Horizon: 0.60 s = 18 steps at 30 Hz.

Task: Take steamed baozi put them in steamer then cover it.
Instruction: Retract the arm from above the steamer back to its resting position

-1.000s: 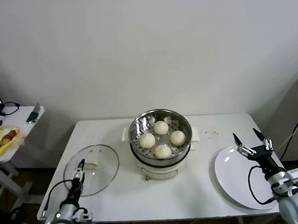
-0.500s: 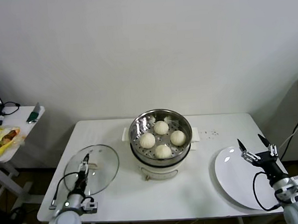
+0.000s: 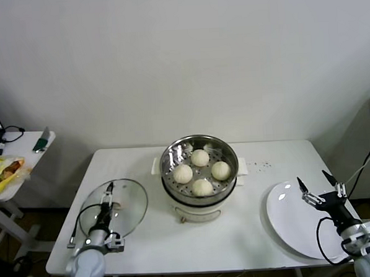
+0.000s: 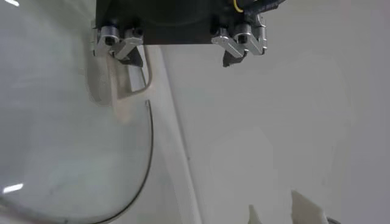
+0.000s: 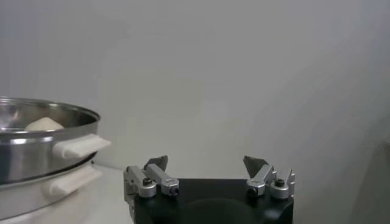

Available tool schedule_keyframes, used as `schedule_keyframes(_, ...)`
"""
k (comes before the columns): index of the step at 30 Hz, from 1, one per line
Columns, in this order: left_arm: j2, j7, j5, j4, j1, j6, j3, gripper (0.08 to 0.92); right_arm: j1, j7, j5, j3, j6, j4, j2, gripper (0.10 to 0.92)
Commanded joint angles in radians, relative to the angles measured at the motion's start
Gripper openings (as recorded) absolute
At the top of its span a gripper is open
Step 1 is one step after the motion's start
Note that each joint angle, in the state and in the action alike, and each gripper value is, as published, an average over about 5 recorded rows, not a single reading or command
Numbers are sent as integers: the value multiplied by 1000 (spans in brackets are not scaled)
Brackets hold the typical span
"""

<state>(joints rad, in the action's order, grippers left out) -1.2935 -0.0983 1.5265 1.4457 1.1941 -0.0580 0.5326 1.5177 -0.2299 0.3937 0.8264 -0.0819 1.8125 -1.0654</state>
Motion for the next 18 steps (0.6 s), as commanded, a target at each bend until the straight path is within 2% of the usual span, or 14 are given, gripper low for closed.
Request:
schedule_keyframes(1, -6, -69, -31, -84, -57, 2, -7, 823, -2, -5, -30, 2, -6, -25, -4, 823)
schedule_keyframes(4, -7, -77, -40, -101, -62, 12, -13, 820, -8, -6, -38, -1, -9, -35, -6, 823)
schedule_keyframes(7, -10, -78, -44, -112, -67, 21, -15, 777, -15, -6, -47, -4, -11, -43, -7, 823)
schedule_keyframes(18, 6, -74, -86, -96, -57, 32, -15, 463, -44, -7, -66, -19, -19, -66, -7, 823)
